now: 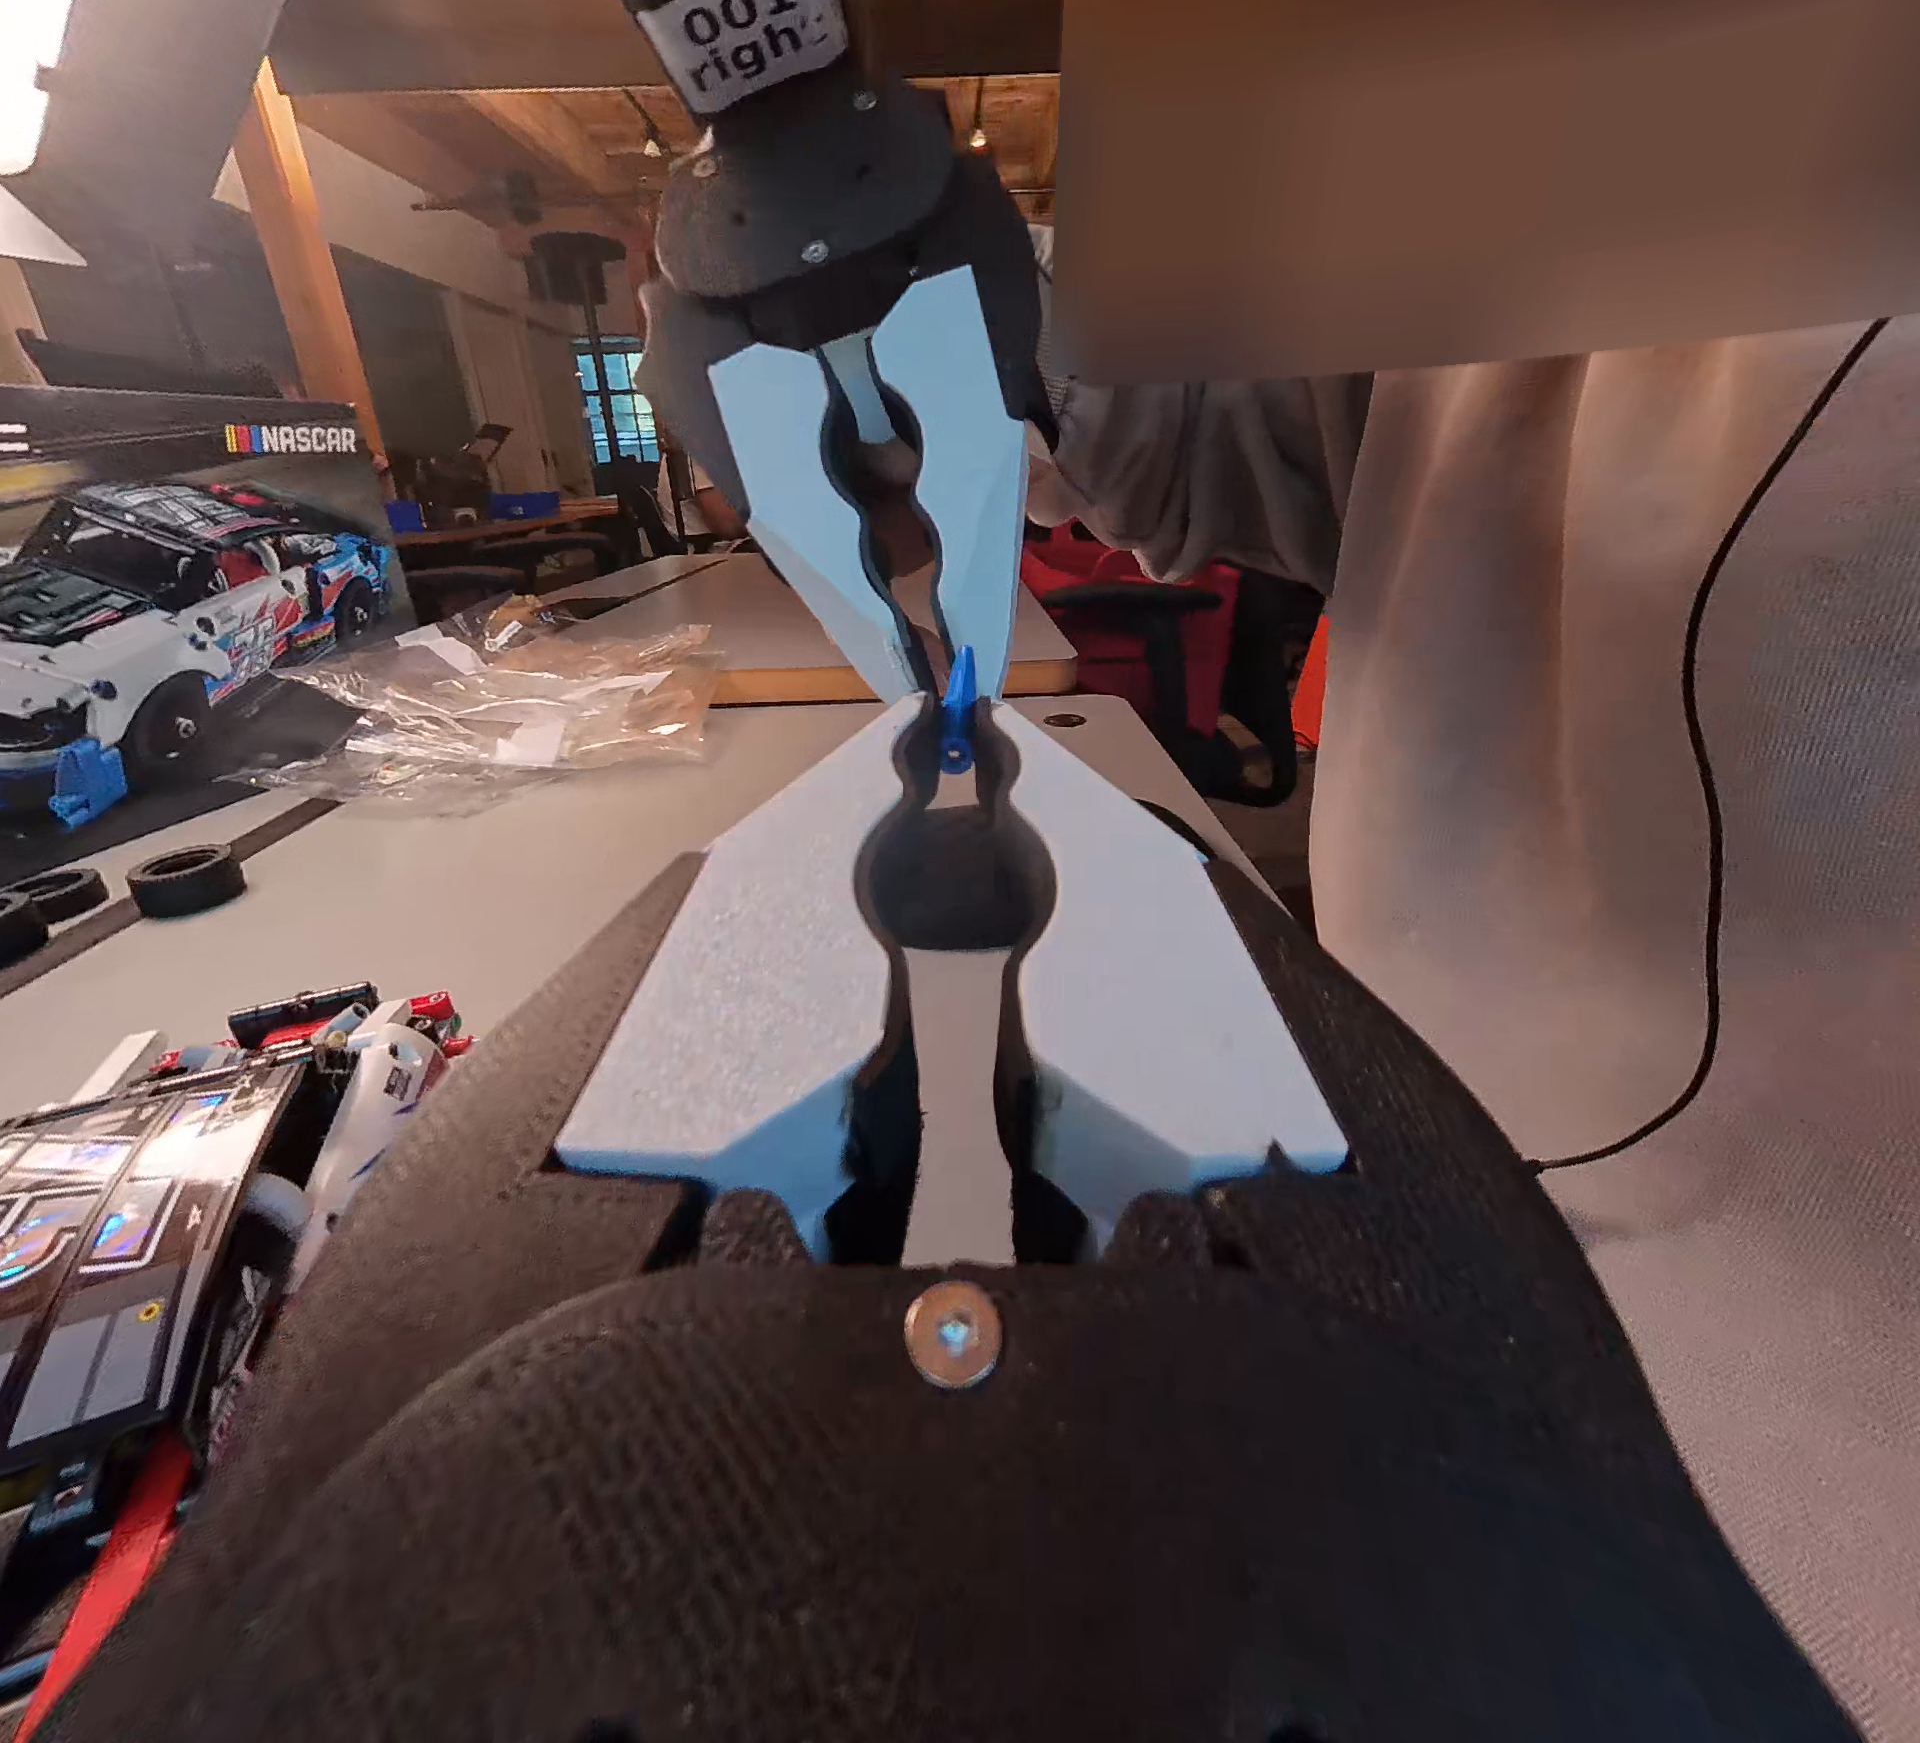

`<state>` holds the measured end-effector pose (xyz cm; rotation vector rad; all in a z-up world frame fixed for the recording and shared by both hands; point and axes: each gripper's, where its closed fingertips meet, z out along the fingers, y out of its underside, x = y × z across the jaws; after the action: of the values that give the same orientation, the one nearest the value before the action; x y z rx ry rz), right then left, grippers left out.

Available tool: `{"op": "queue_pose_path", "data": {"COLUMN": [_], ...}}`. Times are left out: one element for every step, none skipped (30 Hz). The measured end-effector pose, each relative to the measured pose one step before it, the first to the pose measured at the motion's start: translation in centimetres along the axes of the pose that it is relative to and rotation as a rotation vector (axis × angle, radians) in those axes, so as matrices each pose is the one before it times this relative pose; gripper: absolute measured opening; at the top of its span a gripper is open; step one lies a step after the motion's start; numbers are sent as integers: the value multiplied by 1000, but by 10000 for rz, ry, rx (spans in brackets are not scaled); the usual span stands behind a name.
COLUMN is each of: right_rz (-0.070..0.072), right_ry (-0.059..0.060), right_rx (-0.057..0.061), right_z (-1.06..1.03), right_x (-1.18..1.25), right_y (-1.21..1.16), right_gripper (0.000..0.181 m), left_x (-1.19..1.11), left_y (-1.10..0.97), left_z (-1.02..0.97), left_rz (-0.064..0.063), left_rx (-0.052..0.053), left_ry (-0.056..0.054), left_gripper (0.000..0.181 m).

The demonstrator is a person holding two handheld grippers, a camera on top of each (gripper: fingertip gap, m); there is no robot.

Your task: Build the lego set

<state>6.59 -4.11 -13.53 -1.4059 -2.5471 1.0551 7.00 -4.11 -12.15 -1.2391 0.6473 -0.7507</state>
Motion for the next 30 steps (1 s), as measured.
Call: {"op": "queue_pose_path", "data": {"right_rz": [182, 178, 127, 144, 223, 224, 210, 222, 245, 190, 127, 128, 88, 32, 34, 77, 80, 1, 27, 31, -52, -93, -132, -163, -97, -36, 24, 24, 19, -7], "right_ry": [-279, -274, -321, -295, -302, -312, -365, -368, -303, -215, -188, -214, -206, -183, -213, -211, -195, -167, -150, -190, -176, -134, -94, -89, -89, -72, -47, -24, -36, -64], "right_rx": [164, 150, 126, 107, 73, 64, 85, 107, 92, 69, 76, 109, 156, 217, 264, 289, 245, 211, 207, 191, 165, 130, 44, 7, -62, 0, 60, 70, 24, -31], "right_z": [-42, -42, -24, 0, 30, 71, 70, 75, 93, 77, 73, 74, 68, 84, 87, 109, 113, 121, 117, 113, 133, 112, 87, 96, 115, 84, 52, 42, 50, 76], "right_x": [-270, -250, -313, -255, -210, -178, -222, -203, -121, -37, -50, -119, -145, -116, -146, -97, -36, -2, 46, -36, -61, -80, -76, -104, -110, -81, -32, 19, 6, -9], "right_y": [-121, -103, -79, -48, -3, 34, 32, 28, 43, 66, 46, -5, -40, -63, -43, -13, 98, 184, 182, 185, 183, 141, 143, 116, 138, 16, -66, -33, 76, 183], "right_gripper": [1, 1, 1, 1, 1, 1, 1, 1, 1, 1, 1, 1, 1, 1, 1, 0, 0, 0, 0, 0, 0, 0, 0, 0, 0, 0, 0, 0, 0, 0], "left_x": [202, 203, 262, 228, 200, 221, 257, 207, 143, 88, 108, 135, 130, 119, 136, 123, 140, 168, 140, 217, 231, 207, 206, 194, 186, 70, 16, 22, 80, 160], "left_y": [-178, -171, -168, -112, -25, 9, -3, -60, 10, 63, 23, -45, -87, -97, -86, -35, 102, 178, 204, 160, 107, 66, 66, 17, 15, -51, -60, 2, 73, 113], "left_z": [-28, -21, -1, 14, 37, 43, 34, 13, -3, -6, -3, -16, -11, -23, -19, 3, 33, 60, 72, 66, 64, 51, 61, 64, 59, 8, -43, -43, 27, 80], "left_rz": [68, 44, 21, 11, 46, 51, 7, -18, -6, 41, 22, -13, -9, 13, 30, 44, 22, 40, 103, 58, 21, 46, 19, -10, -11, 12, 7, 2, 33, -21], "left_rx": [56, 66, 86, 59, 19, 10, 17, 40, -13, -55, -37, 6, 20, -4, -32, -83, -179, -229, -239, -198, -146, -88, -86, -55, -41, 14, 24, -13, -50, -63], "left_ry": [110, 114, 155, 124, 102, 111, 139, 136, 106, 64, 67, 87, 74, 57, 58, 38, 50, 63, 33, 101, 137, 122, 122, 139, 128, 52, 5, -2, 14, 78], "left_gripper": [3, 4, 4, 4, 4, 4, 4, 4, 4, 4, 4, 4, 4, 4, 4, 4, 4, 4, 4, 4, 4, 4, 4, 4, 4, 4, 4, 4, 4, 4]}}
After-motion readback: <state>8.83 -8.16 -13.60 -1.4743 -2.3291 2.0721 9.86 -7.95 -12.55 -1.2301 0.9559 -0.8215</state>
